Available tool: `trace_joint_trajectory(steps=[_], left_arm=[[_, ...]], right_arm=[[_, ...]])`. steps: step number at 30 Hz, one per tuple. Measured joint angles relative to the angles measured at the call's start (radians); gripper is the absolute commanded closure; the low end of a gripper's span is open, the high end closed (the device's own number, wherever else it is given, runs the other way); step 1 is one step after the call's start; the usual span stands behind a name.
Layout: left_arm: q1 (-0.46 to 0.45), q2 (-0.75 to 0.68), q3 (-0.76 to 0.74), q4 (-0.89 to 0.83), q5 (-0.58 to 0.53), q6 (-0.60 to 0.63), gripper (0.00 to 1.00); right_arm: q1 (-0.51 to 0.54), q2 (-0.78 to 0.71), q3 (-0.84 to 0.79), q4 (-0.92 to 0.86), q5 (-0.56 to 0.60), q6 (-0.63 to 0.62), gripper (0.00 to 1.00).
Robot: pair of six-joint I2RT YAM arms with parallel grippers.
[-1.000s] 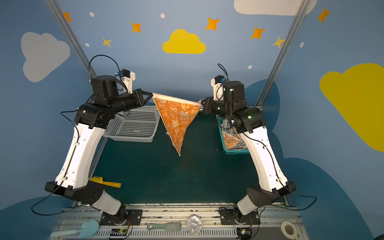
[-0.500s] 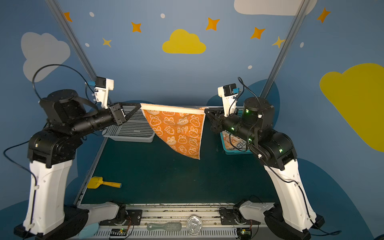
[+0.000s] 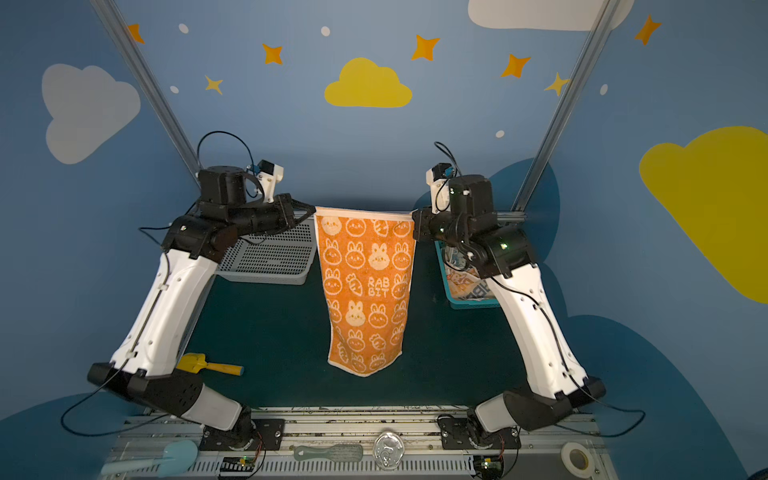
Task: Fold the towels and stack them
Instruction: 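Lift the orange towel with both grippers and spread it apart, then lower the spread towel flat onto the table with both grippers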
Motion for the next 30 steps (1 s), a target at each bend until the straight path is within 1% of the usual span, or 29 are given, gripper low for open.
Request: trace_joint_trajectory(steps=[3,6,11,15,19,23,25,30], left_arm=[[0.009,0.122,-0.016,0.044,-0.011,0.000,0.97],[0.015,0.246,0.003,0.069,-0.021,0.005,0.97],[0.025,0.465,0.143,0.067,-0.030,0.024,0.97],[0.027,0.556,0.180,0.061,-0.037,0.043,0.97],[0.026,0.571,0.163,0.053,-0.037,0.057,0.97],[0.014,0.511,0.038,0.066,-0.055,0.074,0.97],[0.006,0.467,-0.043,0.068,-0.066,0.075,0.97],[-0.013,0.323,-0.301,0.102,-0.080,0.068,0.97]], right_arm=[[-0.037,0.109,-0.027,0.005,-0.019,0.019,1.00],[-0.069,0.228,-0.022,0.021,-0.039,0.029,1.00],[-0.102,0.419,0.039,0.039,-0.061,0.037,1.00],[-0.123,0.517,0.101,0.033,-0.085,0.037,1.00],[-0.134,0.542,0.137,-0.002,-0.112,0.040,1.00],[-0.134,0.542,0.119,-0.055,-0.136,0.064,1.00],[-0.130,0.537,0.072,-0.068,-0.142,0.074,1.00],[-0.083,0.515,-0.156,-0.073,-0.143,0.110,1.00]])
